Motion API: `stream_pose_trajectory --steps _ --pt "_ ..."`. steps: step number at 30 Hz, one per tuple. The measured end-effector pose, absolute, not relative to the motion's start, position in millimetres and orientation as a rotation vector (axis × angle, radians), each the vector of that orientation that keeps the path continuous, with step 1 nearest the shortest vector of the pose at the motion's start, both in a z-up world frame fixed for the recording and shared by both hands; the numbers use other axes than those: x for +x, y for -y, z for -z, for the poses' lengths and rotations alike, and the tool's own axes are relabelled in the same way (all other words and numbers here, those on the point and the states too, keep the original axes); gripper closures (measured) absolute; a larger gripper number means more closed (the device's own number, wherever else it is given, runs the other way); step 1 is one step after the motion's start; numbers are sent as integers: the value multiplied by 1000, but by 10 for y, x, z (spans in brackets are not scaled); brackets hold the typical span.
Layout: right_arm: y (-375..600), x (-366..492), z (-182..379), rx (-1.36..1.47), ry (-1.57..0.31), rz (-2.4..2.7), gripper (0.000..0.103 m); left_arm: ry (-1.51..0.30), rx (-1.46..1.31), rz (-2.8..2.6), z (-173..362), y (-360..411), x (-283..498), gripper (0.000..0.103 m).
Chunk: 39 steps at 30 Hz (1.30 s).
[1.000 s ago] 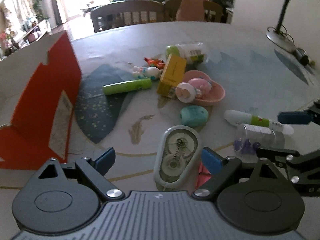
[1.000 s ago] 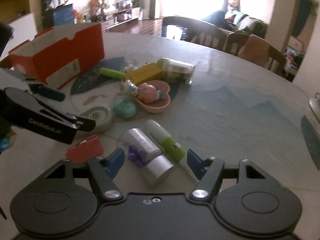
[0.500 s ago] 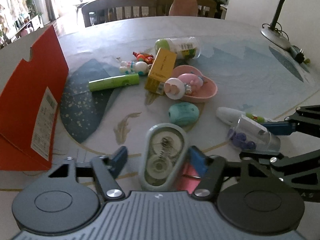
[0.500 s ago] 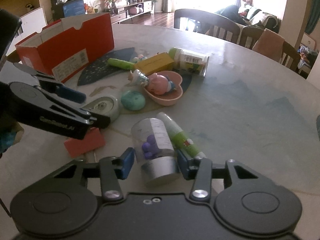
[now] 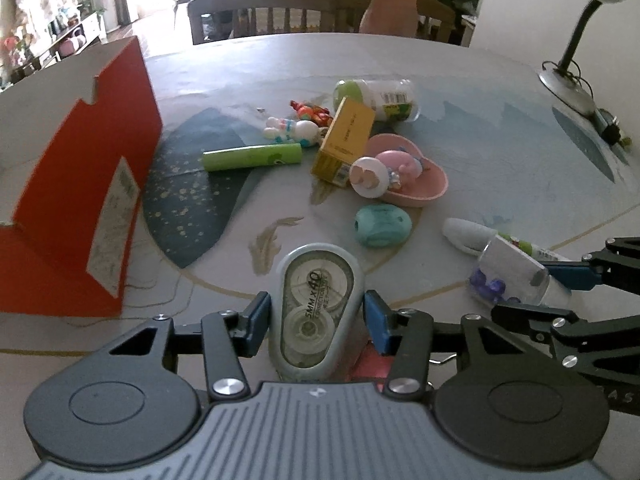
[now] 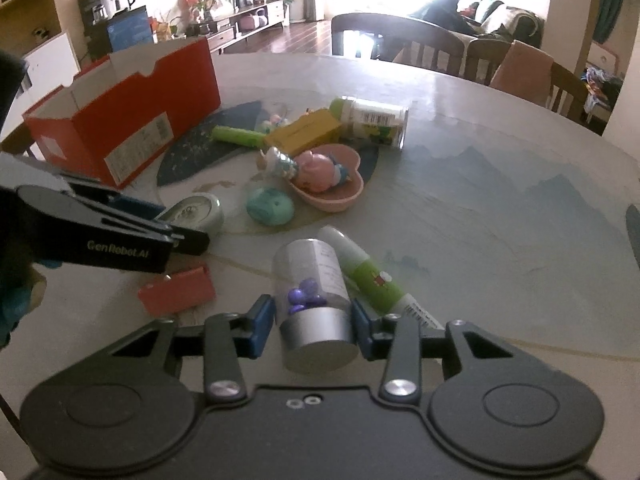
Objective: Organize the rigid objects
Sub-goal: 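Grasp the white correction tape with the left tool while the right tool grasps the clear bead cylinder, then carry the correction tape and bead cylinder with both tools over the red box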
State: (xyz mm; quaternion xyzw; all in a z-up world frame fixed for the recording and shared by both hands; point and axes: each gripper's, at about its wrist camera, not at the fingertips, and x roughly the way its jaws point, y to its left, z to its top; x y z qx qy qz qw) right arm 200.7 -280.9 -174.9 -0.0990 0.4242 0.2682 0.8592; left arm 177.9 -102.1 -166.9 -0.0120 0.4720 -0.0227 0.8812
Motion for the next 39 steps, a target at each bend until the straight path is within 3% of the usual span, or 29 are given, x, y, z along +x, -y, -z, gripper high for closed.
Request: stream_pose_trajectory --steps 20,39 --pt "2483 1822 846 -186 -792 -672 61 -901 -148 -63 762 639 1298 54" --pt "1561 1951 359 -164 -733 -711 61 -816 -184 -147 169 -412 1287 53"
